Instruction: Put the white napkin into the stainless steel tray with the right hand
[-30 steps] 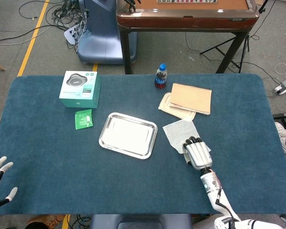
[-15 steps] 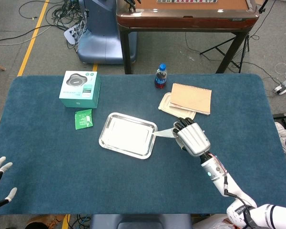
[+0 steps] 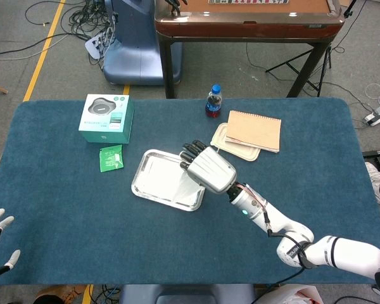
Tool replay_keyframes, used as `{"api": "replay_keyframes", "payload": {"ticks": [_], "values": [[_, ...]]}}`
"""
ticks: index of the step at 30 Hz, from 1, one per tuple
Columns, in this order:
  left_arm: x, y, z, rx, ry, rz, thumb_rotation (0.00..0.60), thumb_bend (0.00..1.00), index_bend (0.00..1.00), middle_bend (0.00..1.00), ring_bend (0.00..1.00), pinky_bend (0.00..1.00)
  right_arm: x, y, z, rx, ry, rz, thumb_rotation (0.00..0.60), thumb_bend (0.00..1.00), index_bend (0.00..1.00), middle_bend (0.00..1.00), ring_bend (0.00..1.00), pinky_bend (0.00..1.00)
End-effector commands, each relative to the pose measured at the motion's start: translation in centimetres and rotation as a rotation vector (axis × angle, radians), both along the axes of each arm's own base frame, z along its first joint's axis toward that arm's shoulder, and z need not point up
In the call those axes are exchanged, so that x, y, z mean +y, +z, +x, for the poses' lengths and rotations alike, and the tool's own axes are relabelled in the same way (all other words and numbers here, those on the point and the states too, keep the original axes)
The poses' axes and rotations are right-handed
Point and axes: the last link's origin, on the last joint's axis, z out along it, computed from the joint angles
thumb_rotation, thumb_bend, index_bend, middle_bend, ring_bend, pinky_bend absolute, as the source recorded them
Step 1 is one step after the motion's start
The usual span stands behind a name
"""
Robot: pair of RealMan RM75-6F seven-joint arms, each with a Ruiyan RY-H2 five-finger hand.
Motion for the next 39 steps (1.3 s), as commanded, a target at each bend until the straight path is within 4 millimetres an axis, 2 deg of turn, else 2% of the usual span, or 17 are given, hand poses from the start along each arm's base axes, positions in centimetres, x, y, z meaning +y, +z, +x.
{"api": "replay_keyframes", "payload": {"ticks": [1, 5, 8, 21, 30, 39], "values": [[0.0, 0.0, 0.0, 0.0, 0.004, 0.0, 0.6, 0.24, 0.2, 0.09, 0.09, 0.0, -1.0, -0.8, 1.8, -0.019, 0.052, -0.004, 0.6, 0.49, 0.59, 0.42, 0.25, 0.33], [-0.2, 0.0, -0.2, 0.002, 0.014, 0.002, 0.6, 0.24, 0.2, 0.09, 0.09, 0.0, -1.5, -2.0, 2.7, -0.031, 0.106, -0.019, 0.6, 0.49, 0.59, 0.43, 0.25, 0.33], [-0.3, 0.0, -0.3, 0.003, 0.019, 0.006, 0.6, 0.24, 0.2, 0.09, 0.09, 0.0, -1.5, -3.4, 2.2, -0.015, 0.121, -0.018, 0.6, 0.49, 0.59, 0.43, 0.25, 0.33], [-0.6, -0.3, -0.8, -0.003, 0.042, -0.005, 0.6, 0.24, 0.2, 0.09, 0.09, 0.0, -0.8, -8.4, -4.5, 0.135, 0.063, 0.045, 0.6, 0.49, 0.59, 0.43, 0.25, 0.33], [-0.4, -0.6, -0.7, -0.005, 0.039, -0.012, 0.6, 0.24, 0.2, 0.09, 0.09, 0.0, -0.2, -9.4, -6.7, 0.157, -0.01, -0.006, 0.6, 0.48, 0.59, 0.43, 0.25, 0.33], [-0.6, -0.5, -0.8, -0.004, 0.043, -0.013, 0.6, 0.24, 0.2, 0.09, 0.09, 0.0, 0.5, -10.9, -7.2, 0.174, -0.071, -0.002, 0.6, 0.47, 0.59, 0.43, 0.25, 0.33]]}}
